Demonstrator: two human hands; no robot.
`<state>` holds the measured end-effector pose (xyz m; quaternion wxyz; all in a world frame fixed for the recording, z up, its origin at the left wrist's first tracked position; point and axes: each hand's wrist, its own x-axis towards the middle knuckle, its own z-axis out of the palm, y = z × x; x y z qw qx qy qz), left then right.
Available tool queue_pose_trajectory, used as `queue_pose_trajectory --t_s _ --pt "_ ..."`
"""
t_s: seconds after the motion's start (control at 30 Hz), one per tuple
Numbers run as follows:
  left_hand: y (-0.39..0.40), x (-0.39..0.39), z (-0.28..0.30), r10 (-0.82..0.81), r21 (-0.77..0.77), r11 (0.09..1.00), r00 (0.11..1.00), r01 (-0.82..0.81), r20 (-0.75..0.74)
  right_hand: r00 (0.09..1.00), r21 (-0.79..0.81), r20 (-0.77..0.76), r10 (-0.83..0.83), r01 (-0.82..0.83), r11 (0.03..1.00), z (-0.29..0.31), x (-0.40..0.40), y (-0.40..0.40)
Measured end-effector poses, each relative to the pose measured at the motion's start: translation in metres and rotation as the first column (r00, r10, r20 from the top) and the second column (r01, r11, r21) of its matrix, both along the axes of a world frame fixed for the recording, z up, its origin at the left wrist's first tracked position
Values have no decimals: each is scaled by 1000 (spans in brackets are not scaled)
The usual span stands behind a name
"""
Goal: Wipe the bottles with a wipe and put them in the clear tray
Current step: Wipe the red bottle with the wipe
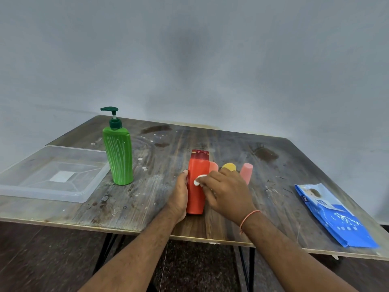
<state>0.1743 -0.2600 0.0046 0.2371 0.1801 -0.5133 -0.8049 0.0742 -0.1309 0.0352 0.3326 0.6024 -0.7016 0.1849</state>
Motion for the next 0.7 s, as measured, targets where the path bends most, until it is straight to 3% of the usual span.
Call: queue_pose_trajectory --t_s 0.2,0.43,0.7 --pt "0 -2 -1 -42 -60 997 998 39 -50 990 -100 104 -93 103 990 19 -7 -20" --pt "-1 -1 -1 -5 -54 999 1000 5 -1 999 62 -7 52 -52 997 -9 8 2" --pt "2 -1 -2 -56 -125 991 998 51 -31 994 -130 68 -82 91 987 22 -12 -17"
